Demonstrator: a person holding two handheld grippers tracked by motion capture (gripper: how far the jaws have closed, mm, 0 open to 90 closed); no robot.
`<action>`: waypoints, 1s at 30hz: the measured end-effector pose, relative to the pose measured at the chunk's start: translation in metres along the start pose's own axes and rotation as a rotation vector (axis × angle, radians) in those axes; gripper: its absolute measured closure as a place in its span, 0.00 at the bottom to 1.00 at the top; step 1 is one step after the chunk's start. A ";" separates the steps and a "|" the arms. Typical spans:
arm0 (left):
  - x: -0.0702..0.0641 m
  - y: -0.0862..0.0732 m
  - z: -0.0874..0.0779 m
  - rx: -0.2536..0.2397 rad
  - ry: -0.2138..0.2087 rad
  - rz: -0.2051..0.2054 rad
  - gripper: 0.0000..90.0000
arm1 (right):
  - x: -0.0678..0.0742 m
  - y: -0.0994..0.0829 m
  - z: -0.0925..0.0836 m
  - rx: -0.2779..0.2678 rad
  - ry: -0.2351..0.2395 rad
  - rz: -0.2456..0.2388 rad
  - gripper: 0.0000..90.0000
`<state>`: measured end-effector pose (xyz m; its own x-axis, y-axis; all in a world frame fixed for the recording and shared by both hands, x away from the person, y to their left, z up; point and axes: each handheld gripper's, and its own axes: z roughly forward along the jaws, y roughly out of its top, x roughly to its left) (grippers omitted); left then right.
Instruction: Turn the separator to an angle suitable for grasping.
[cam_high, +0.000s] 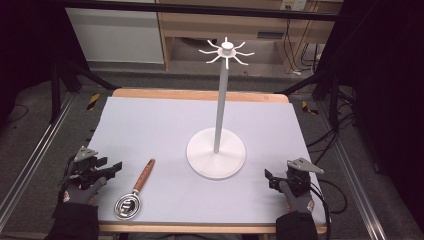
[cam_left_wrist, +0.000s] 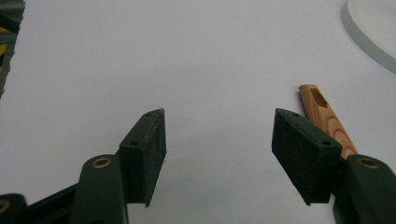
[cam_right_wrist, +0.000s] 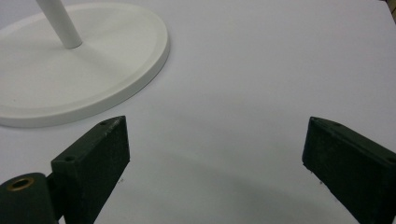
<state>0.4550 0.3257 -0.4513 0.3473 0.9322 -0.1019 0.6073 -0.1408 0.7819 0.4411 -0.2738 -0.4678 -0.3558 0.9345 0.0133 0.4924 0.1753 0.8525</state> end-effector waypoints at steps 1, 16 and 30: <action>-0.002 0.001 -0.001 0.000 -0.006 0.002 0.39 | 0.000 0.000 -0.001 0.002 -0.001 -0.001 0.08; -0.032 0.016 -0.008 0.030 -0.087 0.044 0.43 | 0.009 0.001 -0.005 -0.002 -0.029 -0.036 0.07; -0.061 0.030 -0.004 0.066 -0.106 0.126 0.43 | 0.009 0.002 -0.004 0.013 -0.011 -0.007 0.06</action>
<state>0.4485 0.2657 -0.4193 0.4949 0.8659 -0.0732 0.5986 -0.2786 0.7511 0.4356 -0.2665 -0.4643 -0.3504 0.9366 0.0011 0.5002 0.1862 0.8456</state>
